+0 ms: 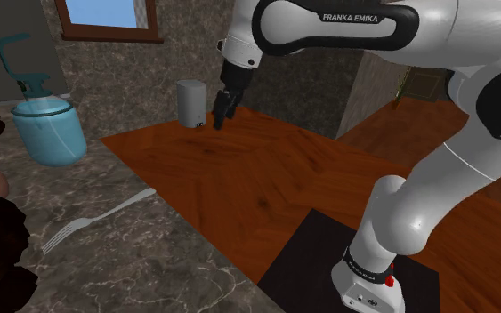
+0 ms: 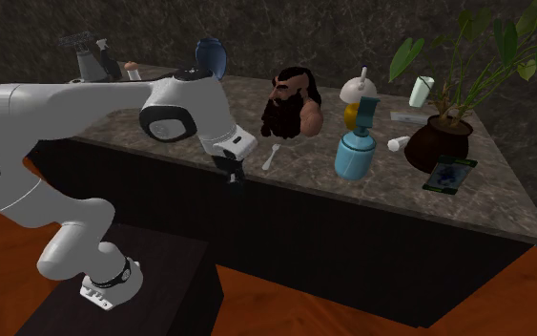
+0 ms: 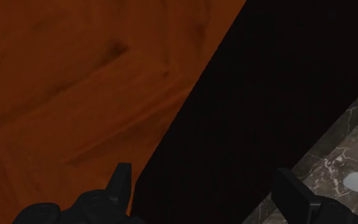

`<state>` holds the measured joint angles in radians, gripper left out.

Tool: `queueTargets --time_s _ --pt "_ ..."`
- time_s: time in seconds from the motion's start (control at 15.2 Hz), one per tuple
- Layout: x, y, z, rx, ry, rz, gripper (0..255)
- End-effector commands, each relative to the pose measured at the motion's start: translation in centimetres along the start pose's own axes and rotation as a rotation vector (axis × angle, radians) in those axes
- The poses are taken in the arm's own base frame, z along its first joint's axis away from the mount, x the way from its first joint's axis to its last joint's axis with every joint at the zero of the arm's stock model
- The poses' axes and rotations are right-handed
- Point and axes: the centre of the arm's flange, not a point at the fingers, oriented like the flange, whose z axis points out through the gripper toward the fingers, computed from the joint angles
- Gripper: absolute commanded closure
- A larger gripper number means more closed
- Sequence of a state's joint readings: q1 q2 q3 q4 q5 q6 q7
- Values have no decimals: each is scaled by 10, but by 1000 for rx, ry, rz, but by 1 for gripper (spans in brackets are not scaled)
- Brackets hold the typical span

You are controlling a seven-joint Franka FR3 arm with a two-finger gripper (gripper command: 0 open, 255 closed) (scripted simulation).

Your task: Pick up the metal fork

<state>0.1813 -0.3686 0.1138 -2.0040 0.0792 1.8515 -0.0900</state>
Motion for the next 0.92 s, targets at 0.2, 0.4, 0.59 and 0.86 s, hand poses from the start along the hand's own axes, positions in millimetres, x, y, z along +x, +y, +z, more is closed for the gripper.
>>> queueTargets --time_s 0.2,0.4,0.59,0.86 --pt "42 -50 21 3 -11 -136 0" --pt "63 -82 33 5 -18 -217 0" --pt "82 -116 46 6 -25 -298 0" --pt "103 -162 62 8 -35 -405 0"
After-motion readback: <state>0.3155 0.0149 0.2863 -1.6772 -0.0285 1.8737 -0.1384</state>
